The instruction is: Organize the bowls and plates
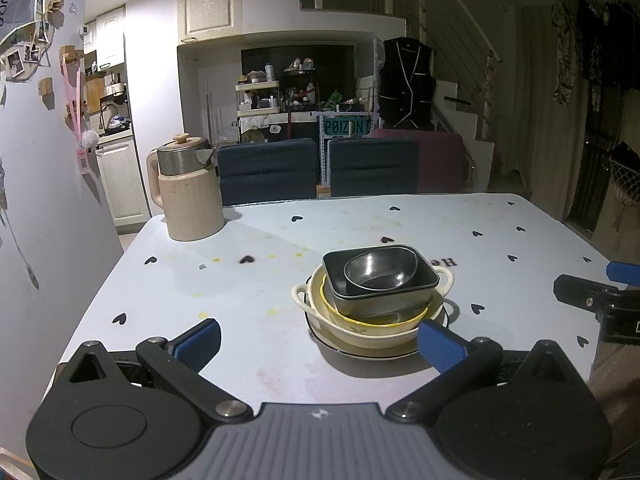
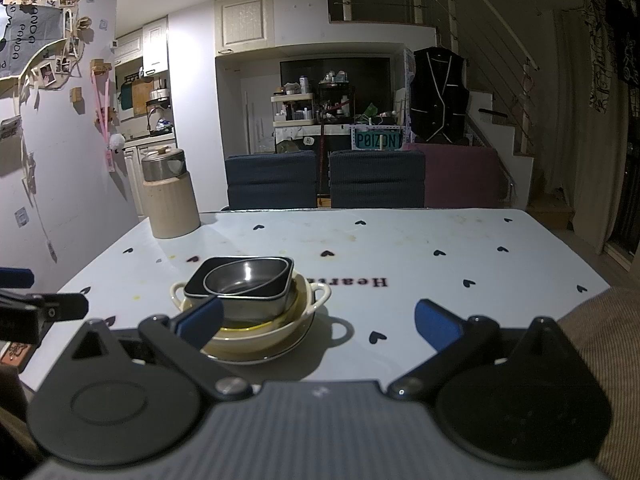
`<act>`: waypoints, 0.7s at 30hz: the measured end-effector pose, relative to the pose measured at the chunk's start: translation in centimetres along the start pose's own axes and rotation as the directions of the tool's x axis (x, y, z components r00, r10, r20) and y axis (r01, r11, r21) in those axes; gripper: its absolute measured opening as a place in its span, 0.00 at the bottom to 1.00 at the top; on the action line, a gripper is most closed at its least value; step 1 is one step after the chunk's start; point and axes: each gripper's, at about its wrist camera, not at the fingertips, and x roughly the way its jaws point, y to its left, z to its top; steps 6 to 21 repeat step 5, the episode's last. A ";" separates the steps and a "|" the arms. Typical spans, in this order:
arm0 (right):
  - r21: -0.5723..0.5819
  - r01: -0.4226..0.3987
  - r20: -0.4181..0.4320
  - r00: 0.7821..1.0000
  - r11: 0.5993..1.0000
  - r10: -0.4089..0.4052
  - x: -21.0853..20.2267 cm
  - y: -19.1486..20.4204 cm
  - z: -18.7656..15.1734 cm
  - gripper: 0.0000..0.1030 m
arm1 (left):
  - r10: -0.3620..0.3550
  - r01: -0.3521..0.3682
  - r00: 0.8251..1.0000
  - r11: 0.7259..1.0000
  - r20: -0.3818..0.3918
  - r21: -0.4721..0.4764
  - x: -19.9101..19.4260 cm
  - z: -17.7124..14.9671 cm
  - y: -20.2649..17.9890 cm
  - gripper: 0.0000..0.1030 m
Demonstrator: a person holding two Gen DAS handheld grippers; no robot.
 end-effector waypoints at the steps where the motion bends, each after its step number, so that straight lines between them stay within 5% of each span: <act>1: 0.001 0.001 0.001 1.000 1.000 -0.001 0.0 0.0 0.0 1.00 | 0.001 -0.001 1.000 1.000 -0.001 0.001 0.0 0.0 0.0 1.00; 21: 0.002 0.003 0.002 1.000 1.000 -0.003 0.0 0.0 0.1 1.00 | 0.005 -0.005 1.000 1.000 0.002 0.001 0.0 0.0 0.0 1.00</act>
